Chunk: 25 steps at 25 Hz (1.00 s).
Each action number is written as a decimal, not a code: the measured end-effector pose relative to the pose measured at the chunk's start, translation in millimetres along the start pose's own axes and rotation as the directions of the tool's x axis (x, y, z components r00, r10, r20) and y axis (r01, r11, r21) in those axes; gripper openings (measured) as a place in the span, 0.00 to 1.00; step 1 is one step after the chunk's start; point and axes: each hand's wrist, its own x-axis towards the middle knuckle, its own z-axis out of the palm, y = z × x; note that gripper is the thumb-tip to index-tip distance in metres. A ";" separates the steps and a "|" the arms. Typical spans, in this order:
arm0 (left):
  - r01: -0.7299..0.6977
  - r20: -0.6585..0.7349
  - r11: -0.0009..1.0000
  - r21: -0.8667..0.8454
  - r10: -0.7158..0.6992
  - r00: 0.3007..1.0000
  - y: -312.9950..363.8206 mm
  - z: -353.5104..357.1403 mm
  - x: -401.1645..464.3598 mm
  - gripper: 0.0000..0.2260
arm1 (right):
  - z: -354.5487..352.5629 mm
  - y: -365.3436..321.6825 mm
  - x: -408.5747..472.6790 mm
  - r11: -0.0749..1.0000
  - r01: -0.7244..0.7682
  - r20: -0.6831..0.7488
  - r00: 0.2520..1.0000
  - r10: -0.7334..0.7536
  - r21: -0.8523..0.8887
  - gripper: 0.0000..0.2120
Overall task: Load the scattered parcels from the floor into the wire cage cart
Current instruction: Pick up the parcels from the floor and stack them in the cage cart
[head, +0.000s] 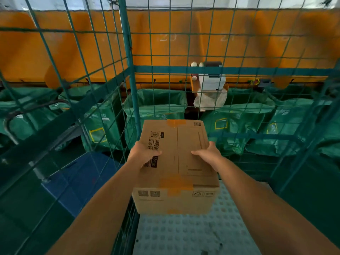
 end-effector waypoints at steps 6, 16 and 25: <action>0.050 0.016 0.998 0.024 -0.051 0.999 -26.4 25.4 69.5 0.30 | 36.2 17.2 73.4 0.997 -0.075 0.040 0.996 0.076 -0.031 0.40; 0.266 0.074 0.960 0.084 -0.272 0.960 -115.4 132.6 232.8 0.32 | 116.8 88.7 269.7 0.964 -0.228 0.085 0.967 0.241 -0.136 0.44; 0.381 0.063 0.872 0.308 -0.418 0.906 -220.8 222.4 332.2 0.32 | 202.2 192.7 384.9 0.922 -0.357 0.183 0.906 0.381 -0.151 0.48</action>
